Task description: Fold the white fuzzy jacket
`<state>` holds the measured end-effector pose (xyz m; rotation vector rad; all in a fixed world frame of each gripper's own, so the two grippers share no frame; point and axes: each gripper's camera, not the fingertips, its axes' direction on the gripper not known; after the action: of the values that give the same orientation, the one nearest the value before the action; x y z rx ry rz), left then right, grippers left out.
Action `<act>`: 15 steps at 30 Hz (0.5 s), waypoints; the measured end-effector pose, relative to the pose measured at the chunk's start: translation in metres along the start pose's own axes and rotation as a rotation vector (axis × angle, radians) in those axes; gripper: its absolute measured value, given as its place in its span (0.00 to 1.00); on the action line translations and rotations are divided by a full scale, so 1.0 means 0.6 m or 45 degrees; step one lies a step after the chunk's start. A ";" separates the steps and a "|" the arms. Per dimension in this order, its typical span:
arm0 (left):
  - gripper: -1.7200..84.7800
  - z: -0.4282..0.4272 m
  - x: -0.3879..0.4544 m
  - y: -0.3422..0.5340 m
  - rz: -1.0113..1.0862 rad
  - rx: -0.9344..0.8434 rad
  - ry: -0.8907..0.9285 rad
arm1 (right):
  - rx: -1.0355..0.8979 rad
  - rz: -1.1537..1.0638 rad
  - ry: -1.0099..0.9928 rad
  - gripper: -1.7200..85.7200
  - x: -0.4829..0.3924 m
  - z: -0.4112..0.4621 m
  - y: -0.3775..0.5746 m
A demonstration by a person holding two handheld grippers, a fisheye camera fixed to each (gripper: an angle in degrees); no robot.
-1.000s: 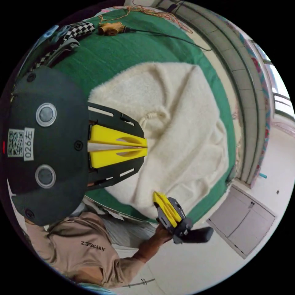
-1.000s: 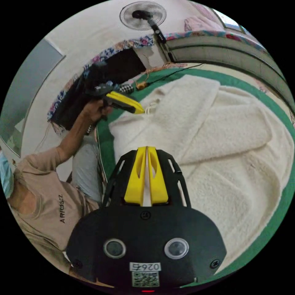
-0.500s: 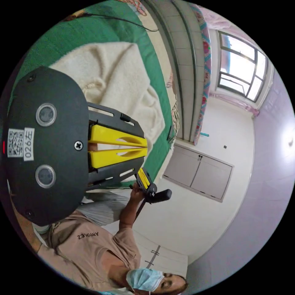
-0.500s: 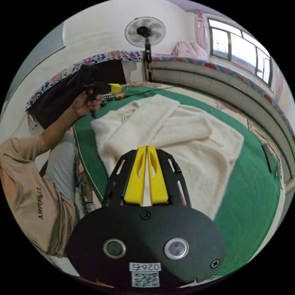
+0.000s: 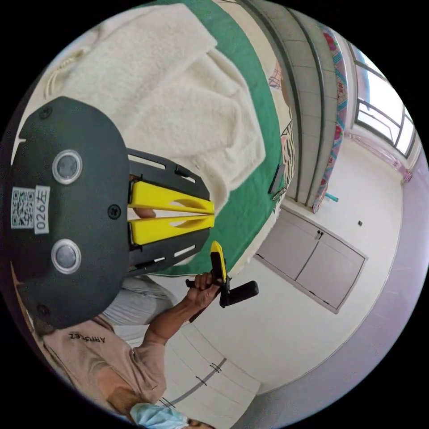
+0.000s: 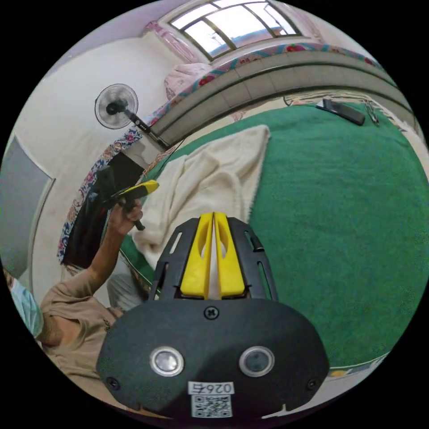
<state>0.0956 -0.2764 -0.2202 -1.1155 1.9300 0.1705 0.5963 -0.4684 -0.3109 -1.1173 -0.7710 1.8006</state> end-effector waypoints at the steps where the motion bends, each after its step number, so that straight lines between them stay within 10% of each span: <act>1: 0.06 0.031 -0.001 -0.020 -0.027 -0.023 0.012 | 0.001 0.019 -0.015 0.02 0.010 -0.002 0.001; 15: 0.27 0.318 -0.049 -0.209 -0.318 -0.566 -0.247 | -0.161 0.126 -0.070 0.13 0.091 0.052 0.024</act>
<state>0.3148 -0.2359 -0.2784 -1.5575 1.6025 0.5691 0.5505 -0.4277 -0.3312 -1.2108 -0.8861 1.8931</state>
